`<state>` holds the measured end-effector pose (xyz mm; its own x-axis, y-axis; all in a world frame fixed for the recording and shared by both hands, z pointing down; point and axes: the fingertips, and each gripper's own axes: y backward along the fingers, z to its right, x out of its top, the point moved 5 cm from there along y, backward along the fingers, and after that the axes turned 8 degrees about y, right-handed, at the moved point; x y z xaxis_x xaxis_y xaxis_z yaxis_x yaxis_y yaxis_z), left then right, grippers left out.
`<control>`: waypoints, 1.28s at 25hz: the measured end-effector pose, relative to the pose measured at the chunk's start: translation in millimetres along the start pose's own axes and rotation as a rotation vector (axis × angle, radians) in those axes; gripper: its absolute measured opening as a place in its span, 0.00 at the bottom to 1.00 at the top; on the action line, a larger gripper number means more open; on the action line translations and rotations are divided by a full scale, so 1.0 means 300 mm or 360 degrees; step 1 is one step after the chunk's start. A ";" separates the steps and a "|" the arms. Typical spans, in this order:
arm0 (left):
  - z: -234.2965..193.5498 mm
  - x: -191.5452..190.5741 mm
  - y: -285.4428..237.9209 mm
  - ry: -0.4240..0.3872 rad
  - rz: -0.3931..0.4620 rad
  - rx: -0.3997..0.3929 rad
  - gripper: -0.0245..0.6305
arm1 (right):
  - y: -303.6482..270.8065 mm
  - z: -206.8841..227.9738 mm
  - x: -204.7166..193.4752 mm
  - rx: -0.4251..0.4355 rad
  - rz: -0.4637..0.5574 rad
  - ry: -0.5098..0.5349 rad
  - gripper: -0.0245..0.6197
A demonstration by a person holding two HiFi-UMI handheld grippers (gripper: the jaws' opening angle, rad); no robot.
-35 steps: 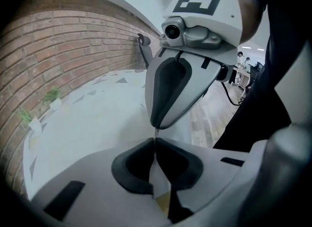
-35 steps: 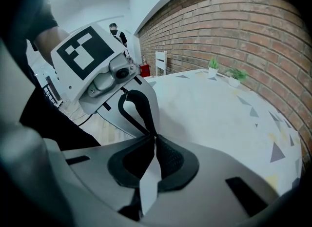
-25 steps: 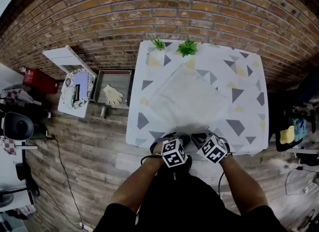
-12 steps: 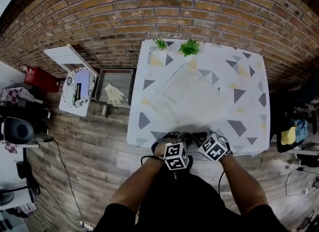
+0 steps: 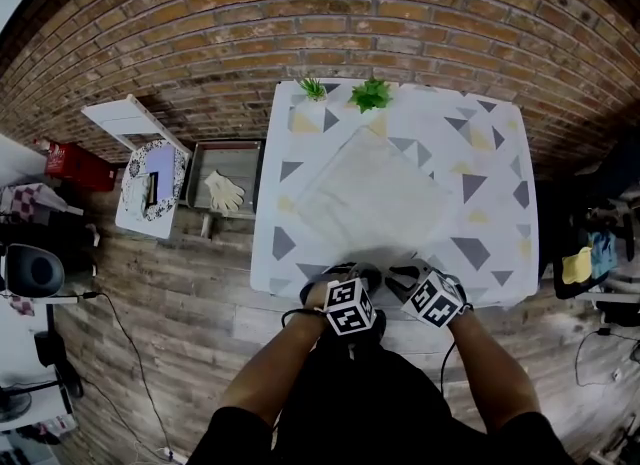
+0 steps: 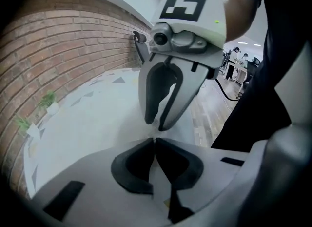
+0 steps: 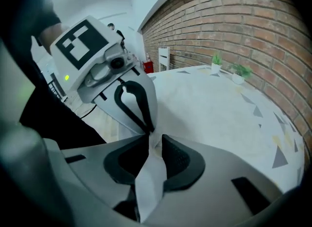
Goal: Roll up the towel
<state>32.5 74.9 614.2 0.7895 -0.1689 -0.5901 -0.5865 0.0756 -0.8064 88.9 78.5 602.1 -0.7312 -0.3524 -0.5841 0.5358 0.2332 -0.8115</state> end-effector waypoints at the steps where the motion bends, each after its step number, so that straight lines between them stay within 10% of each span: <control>1: -0.001 0.000 0.000 0.0018 0.0005 -0.0004 0.09 | -0.001 -0.012 -0.004 0.0003 -0.0013 0.0048 0.20; 11: -0.012 -0.006 0.002 0.0175 0.0025 0.0004 0.09 | -0.039 -0.049 -0.002 -0.0062 -0.0088 0.0370 0.16; 18: 0.003 -0.007 0.019 0.0027 -0.0064 0.0078 0.09 | -0.053 -0.042 -0.017 0.0019 -0.0094 0.0450 0.14; 32: 0.000 -0.022 0.036 -0.0209 -0.0131 0.0164 0.16 | -0.025 0.013 0.041 0.0312 0.0084 -0.0132 0.09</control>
<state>20.8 76.8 609.4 0.8548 -0.0497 -0.5165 -0.5026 0.1681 -0.8480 77.5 68.9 601.2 -0.6670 -0.4199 -0.6155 0.6501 0.0756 -0.7561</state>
